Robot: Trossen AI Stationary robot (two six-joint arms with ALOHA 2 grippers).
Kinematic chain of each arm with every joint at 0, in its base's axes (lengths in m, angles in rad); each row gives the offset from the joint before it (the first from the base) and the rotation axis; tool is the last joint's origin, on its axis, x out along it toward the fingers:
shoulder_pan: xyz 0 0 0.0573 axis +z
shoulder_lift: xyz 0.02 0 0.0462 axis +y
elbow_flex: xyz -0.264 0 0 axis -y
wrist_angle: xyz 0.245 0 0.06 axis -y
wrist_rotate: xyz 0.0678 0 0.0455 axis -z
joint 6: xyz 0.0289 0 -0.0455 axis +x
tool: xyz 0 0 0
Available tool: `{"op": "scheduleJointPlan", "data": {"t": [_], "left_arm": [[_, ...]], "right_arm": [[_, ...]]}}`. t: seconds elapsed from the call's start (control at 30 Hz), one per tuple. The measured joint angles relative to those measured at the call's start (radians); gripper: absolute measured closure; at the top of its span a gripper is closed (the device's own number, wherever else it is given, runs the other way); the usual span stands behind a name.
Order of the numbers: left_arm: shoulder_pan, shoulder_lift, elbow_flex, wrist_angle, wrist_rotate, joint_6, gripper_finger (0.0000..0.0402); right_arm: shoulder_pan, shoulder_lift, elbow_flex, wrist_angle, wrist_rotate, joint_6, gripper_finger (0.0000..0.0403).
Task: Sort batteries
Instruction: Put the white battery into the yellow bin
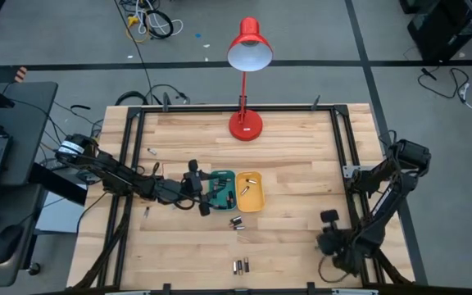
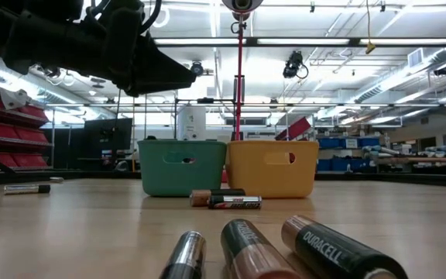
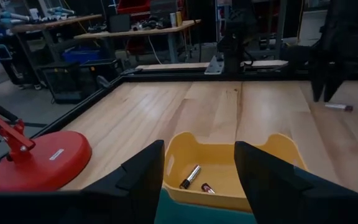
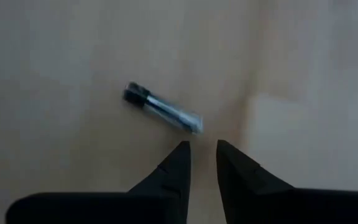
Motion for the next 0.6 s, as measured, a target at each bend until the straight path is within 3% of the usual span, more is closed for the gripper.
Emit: {"op": "scheduleJointPlan", "data": {"t": [0.33,0.5,0.6], "left_arm": [[0.000,0.000,0.000,-0.004,0.000,-0.003,0.0190],[0.000,0.000,0.000,-0.006,0.009,-0.013,0.0190],[0.000,0.000,0.001,-0.024,0.123,-0.028,0.0190]], "right_arm": [[-0.059,-0.002,0.001,0.008,0.060,-0.013,0.0295],[-0.136,-0.002,0.002,0.132,0.304,-0.037,0.0251],[-0.226,-0.003,0.003,0.190,0.385,-0.032,0.0229]]}}
